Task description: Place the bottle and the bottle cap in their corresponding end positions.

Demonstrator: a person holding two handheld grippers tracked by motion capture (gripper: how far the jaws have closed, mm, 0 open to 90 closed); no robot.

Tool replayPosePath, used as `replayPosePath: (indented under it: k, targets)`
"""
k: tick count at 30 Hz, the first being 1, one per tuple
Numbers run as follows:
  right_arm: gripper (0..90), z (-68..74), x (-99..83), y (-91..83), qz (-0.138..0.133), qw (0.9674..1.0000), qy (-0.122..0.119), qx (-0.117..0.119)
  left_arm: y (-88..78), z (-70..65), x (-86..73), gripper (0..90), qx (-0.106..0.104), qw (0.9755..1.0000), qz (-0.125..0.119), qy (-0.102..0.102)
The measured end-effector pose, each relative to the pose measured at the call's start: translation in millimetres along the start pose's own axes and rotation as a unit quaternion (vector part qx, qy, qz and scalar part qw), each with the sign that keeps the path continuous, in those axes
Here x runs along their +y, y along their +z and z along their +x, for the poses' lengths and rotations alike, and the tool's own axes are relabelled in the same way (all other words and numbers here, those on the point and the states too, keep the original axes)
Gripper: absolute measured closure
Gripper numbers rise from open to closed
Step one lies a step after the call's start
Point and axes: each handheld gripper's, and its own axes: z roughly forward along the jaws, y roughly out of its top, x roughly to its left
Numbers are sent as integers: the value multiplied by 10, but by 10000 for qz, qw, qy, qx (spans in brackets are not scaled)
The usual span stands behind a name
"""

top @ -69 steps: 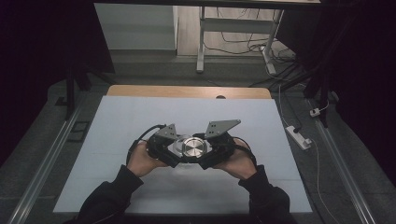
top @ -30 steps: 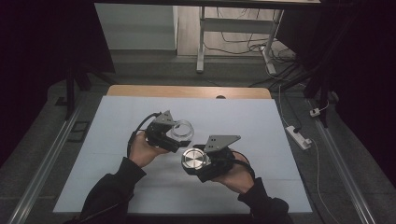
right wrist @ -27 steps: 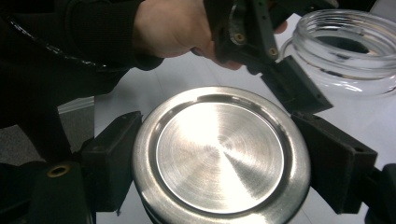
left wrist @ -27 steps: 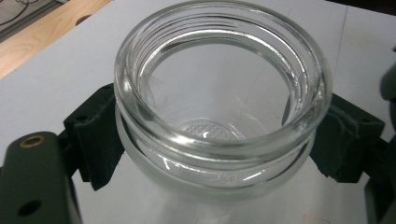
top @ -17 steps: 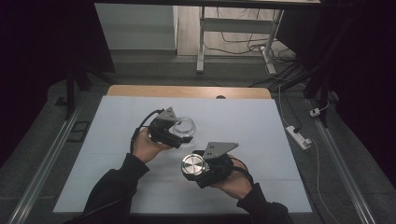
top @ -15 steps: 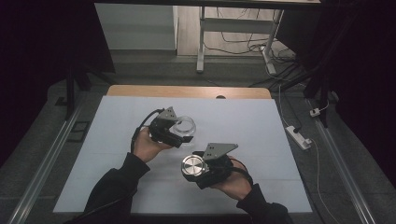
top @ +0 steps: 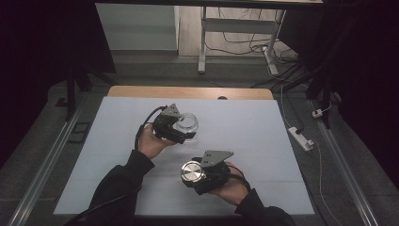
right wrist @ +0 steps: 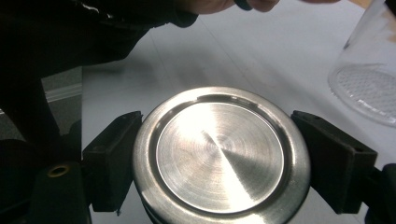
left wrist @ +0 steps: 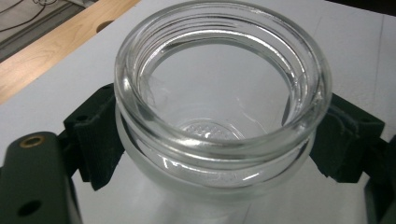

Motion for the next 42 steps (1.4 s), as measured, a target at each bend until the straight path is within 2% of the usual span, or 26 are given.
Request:
replayPosePath:
  k: [6, 14, 22, 35, 42]
  targets:
    - [197, -48, -65, 81, 0, 9999, 86, -63, 42, 62, 6, 153, 59, 10000, -30, -60]
    - [197, -59, -122, 199, 55, 10000, 28, -70, 149, 95, 28, 153, 118, 9999, 34, -14]
    - [197, -114, -206, 319, 159, 9998, 41, -62, 246, 123, -21, 153, 224, 9997, 74, -79]
    - [196, -202, -345, 459, 451, 9989, 95, -117, 341, 132, -81, 153, 292, 9994, 161, -50]
    - [196, -206, -378, 519, 612, 9980, 86, -106, 405, 133, -137, 153, 333, 9992, 176, -107]
